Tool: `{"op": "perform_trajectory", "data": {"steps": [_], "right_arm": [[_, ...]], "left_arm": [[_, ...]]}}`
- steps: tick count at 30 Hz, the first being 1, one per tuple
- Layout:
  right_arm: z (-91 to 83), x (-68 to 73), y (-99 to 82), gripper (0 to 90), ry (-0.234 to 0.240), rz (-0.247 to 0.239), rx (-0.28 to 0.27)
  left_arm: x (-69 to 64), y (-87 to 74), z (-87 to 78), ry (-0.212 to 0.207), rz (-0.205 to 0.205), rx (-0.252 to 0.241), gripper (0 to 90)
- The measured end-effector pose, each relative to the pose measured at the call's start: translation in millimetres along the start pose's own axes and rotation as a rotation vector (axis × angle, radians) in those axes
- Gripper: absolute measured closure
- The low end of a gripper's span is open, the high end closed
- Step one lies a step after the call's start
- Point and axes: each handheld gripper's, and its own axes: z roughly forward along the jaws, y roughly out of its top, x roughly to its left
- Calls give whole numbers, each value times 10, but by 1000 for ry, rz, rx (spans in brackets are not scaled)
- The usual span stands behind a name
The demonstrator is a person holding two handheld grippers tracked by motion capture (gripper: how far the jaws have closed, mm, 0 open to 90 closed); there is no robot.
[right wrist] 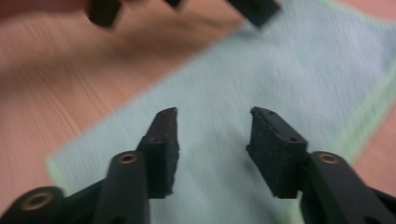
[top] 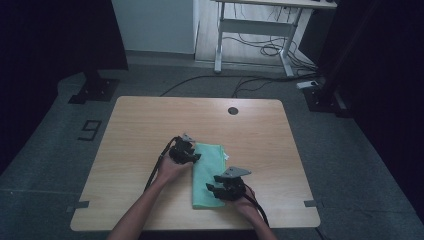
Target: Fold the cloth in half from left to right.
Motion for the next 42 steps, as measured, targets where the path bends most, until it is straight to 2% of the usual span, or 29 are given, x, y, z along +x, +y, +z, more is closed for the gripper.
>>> {"op": "perform_trajectory", "data": {"steps": [1, 2, 4, 10, 13, 16, 22, 24, 29, 32, 36, 37, 40, 41, 42], "right_arm": [[61, 8, 100, 559, 14, -22, -15], [106, 11, 154, 559, 21, -38, -5], [209, 15, 259, 565, 9, -59, 14], [472, -44, 451, 592, -25, -74, 67], [538, -43, 449, 591, -17, -63, 85], [585, 2, 399, 587, -22, -86, 127], [558, 44, 328, 590, -30, -93, 110], [525, 79, 295, 593, -20, -107, 107], [455, 144, 220, 592, 4, -127, 101], [454, 105, 250, 587, 25, -106, 109], [508, 28, 342, 588, -3, -77, 95], [573, -19, 414, 592, -10, -61, 88], [629, -27, 453, 592, -26, -72, 98], [704, -16, 478, 592, -47, -90, 123], [720, -9, 481, 592, -50, -93, 125]], "left_arm": [[22, 20, 35, -5, -1, 12, 600], [22, 20, 35, -5, -1, 12, 603], [43, 27, 97, -8, -10, 28, 604], [59, 25, 113, -18, -24, 30, 604], [56, 25, 114, -15, -28, 29, 604], [54, 32, 113, -13, -26, 36, 604], [42, 48, 117, -3, -27, 45, 609], [42, 62, 116, -1, -25, 57, 608], [58, 53, 117, -13, -36, 46, 607], [59, 46, 114, -13, -37, 43, 608], [57, 33, 116, -13, -44, 32, 607], [62, 26, 115, -15, -43, 28, 607], [68, 23, 114, -19, -45, 26, 608], [80, 20, 114, -26, -50, 20, 609], [84, 18, 115, -29, -53, 18, 609]]}}
